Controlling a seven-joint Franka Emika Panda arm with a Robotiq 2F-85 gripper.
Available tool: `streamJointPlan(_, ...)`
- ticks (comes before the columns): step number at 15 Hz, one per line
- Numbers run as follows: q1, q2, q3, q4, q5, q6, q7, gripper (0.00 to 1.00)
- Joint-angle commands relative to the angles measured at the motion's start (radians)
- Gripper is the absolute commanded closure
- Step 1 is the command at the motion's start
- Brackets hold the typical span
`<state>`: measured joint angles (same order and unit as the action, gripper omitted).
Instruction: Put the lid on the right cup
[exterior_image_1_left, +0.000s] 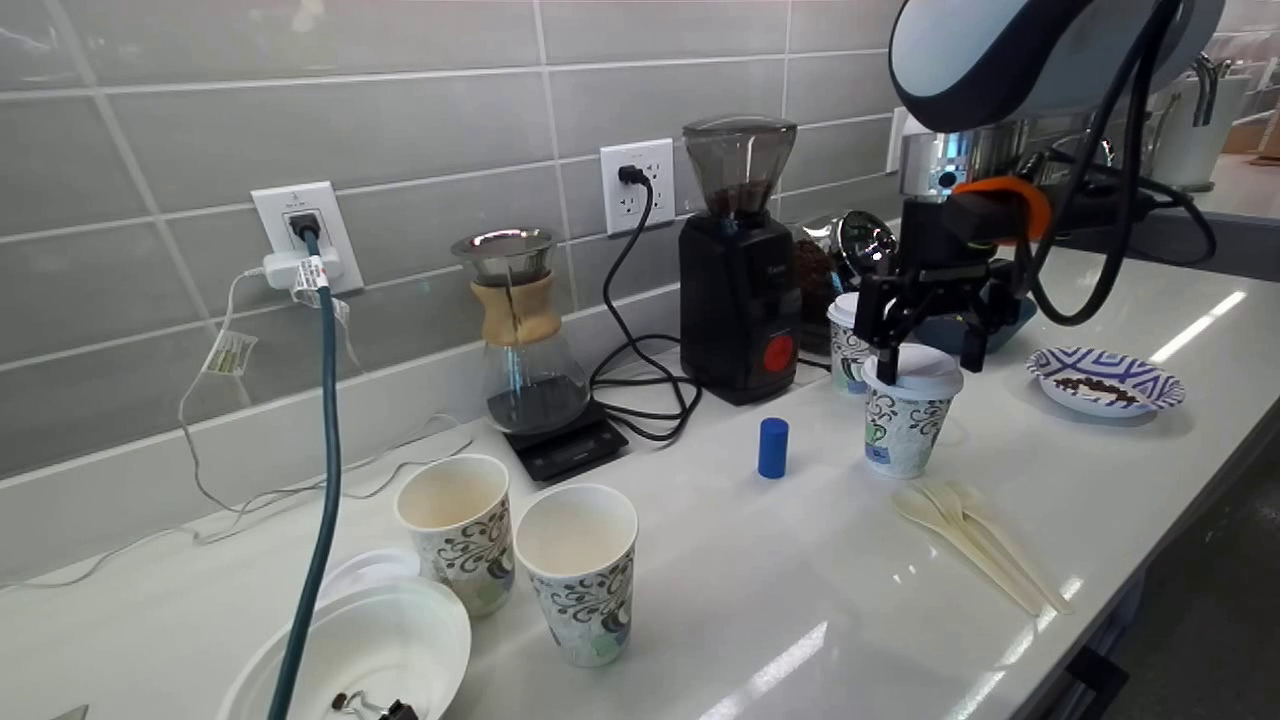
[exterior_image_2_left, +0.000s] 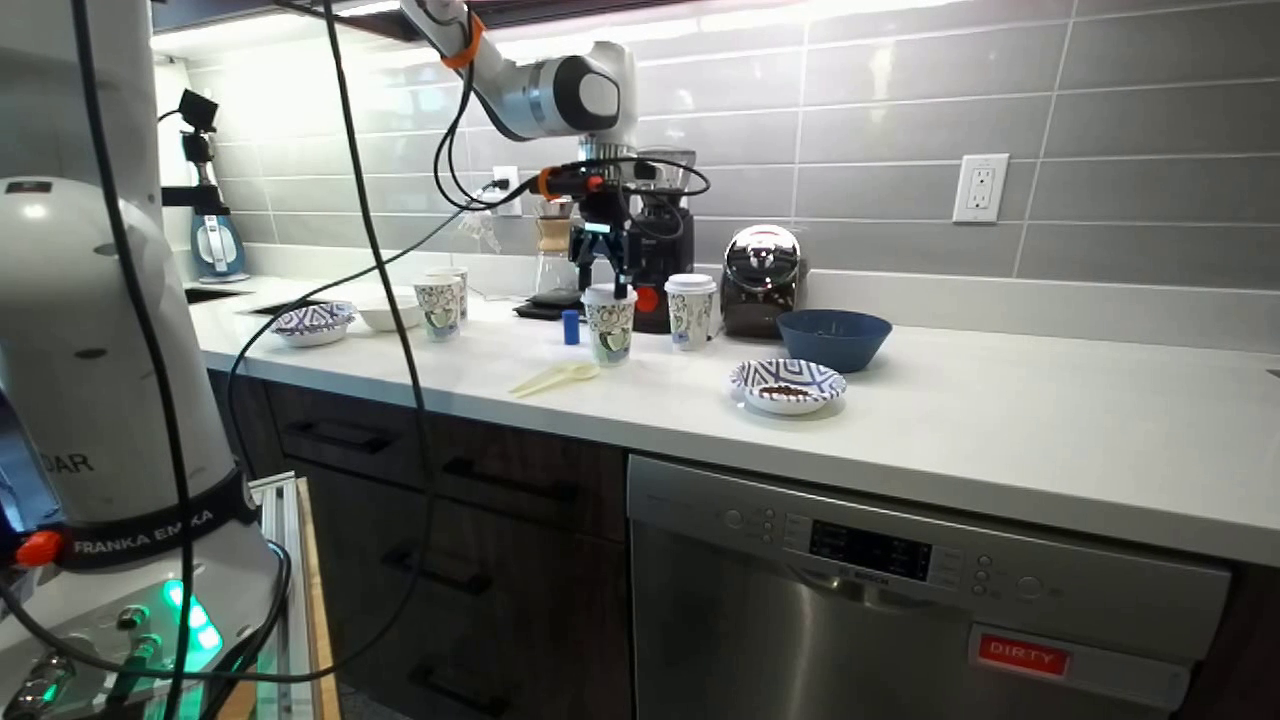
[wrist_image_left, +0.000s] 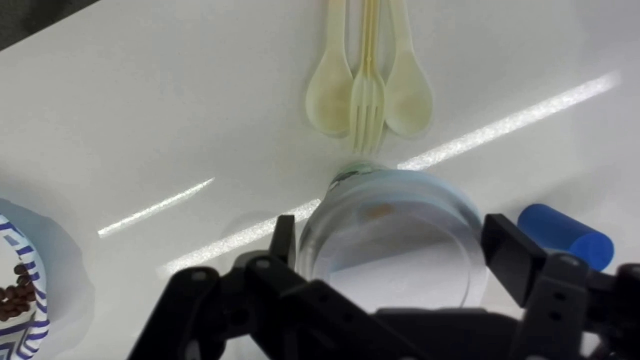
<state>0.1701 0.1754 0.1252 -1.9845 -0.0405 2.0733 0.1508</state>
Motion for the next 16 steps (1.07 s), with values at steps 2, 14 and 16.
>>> streamJointPlan(2, 0.002, 0.014, 0.003, 0.005, -0.014, -0.003, -0.006, 0.04)
streamJointPlan(14, 0.001, 0.006, 0.002, 0.006, -0.018, -0.007, 0.001, 0.01)
streamJointPlan(16, 0.001, 0.003, 0.002, 0.005, -0.016, -0.006, 0.0, 0.03)
